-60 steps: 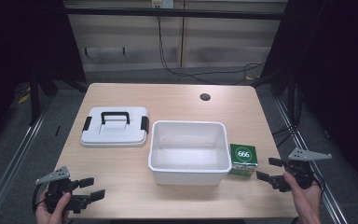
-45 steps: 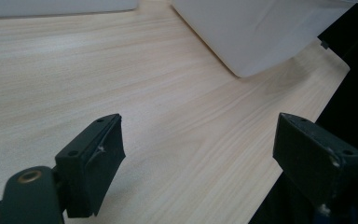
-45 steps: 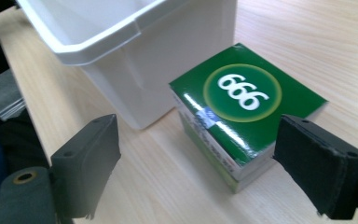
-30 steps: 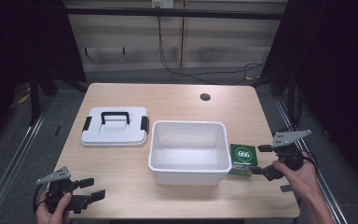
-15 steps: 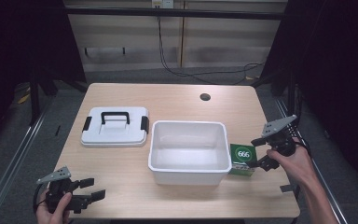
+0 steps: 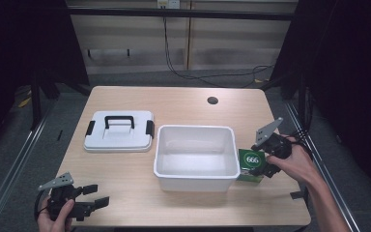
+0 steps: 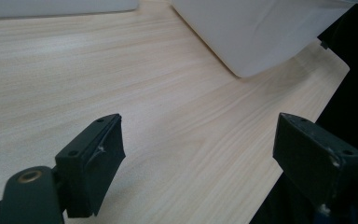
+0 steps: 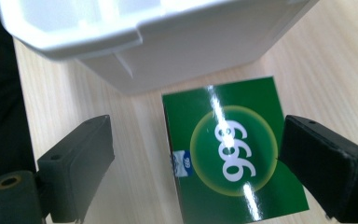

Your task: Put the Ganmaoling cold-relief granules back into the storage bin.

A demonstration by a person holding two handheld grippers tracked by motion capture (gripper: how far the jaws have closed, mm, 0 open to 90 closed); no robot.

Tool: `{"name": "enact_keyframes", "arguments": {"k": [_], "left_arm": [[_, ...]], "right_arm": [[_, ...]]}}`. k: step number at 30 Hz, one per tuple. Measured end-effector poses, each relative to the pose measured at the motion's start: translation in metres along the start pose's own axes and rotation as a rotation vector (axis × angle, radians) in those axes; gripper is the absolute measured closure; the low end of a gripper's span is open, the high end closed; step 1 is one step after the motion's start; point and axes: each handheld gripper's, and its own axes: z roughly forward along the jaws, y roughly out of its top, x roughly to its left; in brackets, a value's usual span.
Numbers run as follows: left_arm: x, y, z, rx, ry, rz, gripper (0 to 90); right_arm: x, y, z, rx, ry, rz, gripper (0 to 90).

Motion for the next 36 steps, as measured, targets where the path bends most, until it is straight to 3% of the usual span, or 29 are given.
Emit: {"name": "enact_keyframes", "arguments": {"k": [7,11,18,22,29,35,36], "left_arm": [[0.000,0.000,0.000,0.001,-0.004,-0.002,16.2],[0.000,0.000,0.001,0.002,-0.006,-0.003,16.3],[0.000,0.000,0.001,0.012,-0.013,0.006,16.2],[0.000,0.000,0.001,0.010,-0.011,0.003,16.2],[0.000,0.000,0.001,0.009,-0.011,0.005,16.2],[0.000,0.000,0.001,0.010,-0.014,0.003,16.2],[0.000,0.000,0.001,0.010,-0.013,0.002,16.2]], "right_arm": [[-0.009,0.006,-0.002,0.042,-0.002,-0.019,9.1],[-0.010,0.010,0.003,0.135,0.002,-0.053,9.1],[-0.013,0.016,0.019,0.228,-0.010,-0.099,9.1],[-0.016,0.018,0.025,0.260,0.008,-0.114,9.0],[-0.018,0.021,0.030,0.299,-0.004,-0.136,9.3],[-0.021,0.021,0.035,0.310,0.001,-0.131,9.3],[-0.023,0.021,0.037,0.312,0.005,-0.150,9.3]]}}
